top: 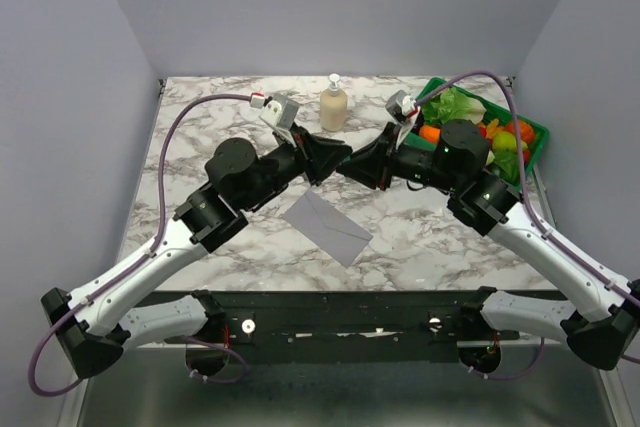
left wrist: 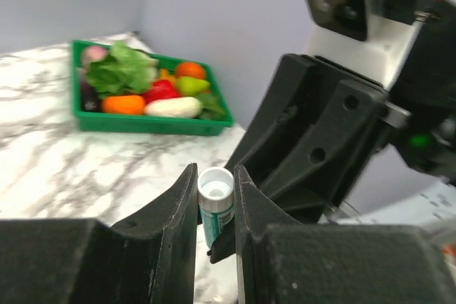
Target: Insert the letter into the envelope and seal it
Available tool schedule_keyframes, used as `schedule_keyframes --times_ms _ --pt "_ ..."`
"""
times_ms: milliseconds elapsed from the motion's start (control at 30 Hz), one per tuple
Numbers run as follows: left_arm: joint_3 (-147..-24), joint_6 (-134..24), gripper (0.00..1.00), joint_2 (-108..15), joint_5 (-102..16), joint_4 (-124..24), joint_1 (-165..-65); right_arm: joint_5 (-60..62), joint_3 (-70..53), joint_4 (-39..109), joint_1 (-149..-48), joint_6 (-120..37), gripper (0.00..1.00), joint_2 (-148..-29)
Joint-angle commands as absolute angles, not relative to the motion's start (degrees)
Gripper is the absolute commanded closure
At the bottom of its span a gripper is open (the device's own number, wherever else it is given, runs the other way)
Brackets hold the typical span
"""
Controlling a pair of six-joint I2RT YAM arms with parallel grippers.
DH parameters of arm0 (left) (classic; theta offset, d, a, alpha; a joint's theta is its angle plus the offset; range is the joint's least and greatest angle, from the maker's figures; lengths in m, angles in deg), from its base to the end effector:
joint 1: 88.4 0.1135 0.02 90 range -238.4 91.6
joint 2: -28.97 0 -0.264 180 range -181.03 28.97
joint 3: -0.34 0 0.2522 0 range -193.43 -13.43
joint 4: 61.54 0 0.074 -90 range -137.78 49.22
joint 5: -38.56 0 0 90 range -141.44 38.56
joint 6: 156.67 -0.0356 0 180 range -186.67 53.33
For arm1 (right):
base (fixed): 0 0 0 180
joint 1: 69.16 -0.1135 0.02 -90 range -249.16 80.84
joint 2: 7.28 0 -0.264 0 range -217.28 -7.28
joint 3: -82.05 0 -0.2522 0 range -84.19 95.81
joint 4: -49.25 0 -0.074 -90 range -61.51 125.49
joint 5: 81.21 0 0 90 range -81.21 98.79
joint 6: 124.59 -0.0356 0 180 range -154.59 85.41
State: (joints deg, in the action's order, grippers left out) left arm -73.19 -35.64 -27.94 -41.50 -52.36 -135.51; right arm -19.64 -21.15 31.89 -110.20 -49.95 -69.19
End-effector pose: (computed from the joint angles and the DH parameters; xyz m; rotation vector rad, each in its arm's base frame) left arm 0.1491 -0.1695 0.4209 0.3709 1.5220 -1.2244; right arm 0.1734 0.1734 0.4067 -0.7743 1.5546 1.1407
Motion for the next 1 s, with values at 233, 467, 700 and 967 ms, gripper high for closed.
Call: schedule_keyframes --times_ms 233,467,700,967 --pt "-94.4 -47.7 1.00 -40.8 -76.3 -39.1 -151.8 5.5 -13.9 29.6 -110.0 -48.7 0.99 -75.0" --pt "-96.3 -48.8 0.52 -42.5 -76.1 -40.9 -154.5 2.3 -17.0 28.8 -110.1 -49.6 0.99 -71.1" --pt "-93.8 -49.7 0.01 -36.5 -77.0 -43.3 -154.4 -0.2 -22.7 25.9 -110.0 -54.1 0.99 -64.2" --pt "-88.0 -52.3 0.01 -27.0 -86.3 -40.4 -154.4 5.1 -23.6 13.9 -110.1 -77.5 0.99 -51.7"
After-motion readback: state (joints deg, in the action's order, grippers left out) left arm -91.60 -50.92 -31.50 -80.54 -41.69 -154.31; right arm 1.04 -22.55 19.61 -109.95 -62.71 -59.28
